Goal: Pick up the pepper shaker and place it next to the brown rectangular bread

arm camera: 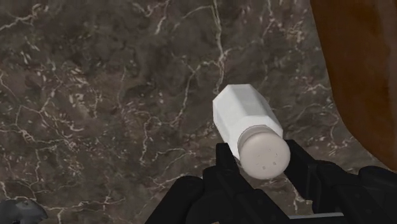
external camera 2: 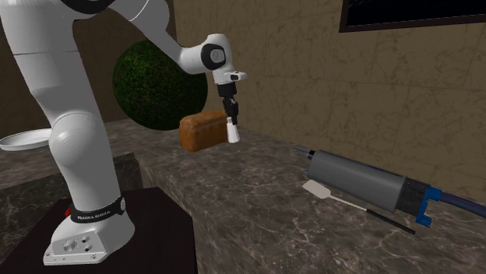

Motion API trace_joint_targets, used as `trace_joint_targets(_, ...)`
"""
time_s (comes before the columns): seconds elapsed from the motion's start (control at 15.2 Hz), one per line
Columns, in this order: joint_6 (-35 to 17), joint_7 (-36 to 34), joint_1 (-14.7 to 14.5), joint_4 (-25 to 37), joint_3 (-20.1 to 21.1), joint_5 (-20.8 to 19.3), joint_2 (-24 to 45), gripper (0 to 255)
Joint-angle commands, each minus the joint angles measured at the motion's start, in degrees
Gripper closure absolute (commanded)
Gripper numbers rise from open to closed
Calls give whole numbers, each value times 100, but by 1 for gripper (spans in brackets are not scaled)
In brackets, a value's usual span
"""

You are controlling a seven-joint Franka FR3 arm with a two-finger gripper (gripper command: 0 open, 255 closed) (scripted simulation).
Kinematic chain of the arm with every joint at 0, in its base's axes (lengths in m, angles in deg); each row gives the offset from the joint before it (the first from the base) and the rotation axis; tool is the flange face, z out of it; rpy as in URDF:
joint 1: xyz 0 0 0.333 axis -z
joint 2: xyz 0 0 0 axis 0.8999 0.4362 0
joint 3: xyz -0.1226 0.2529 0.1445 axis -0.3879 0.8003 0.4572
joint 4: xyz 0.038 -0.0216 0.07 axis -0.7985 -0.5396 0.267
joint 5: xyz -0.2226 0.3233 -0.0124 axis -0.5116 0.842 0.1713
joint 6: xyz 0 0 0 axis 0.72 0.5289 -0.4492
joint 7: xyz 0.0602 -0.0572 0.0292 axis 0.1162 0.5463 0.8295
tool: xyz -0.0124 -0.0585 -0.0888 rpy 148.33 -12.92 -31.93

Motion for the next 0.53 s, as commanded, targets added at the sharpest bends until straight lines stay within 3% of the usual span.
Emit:
trace_joint_targets(0.0,-138,-48,3,-54,6,-45,86,255)
trace_joint_targets(0.46,-576,-200,14,-268,11,-198,331,255)
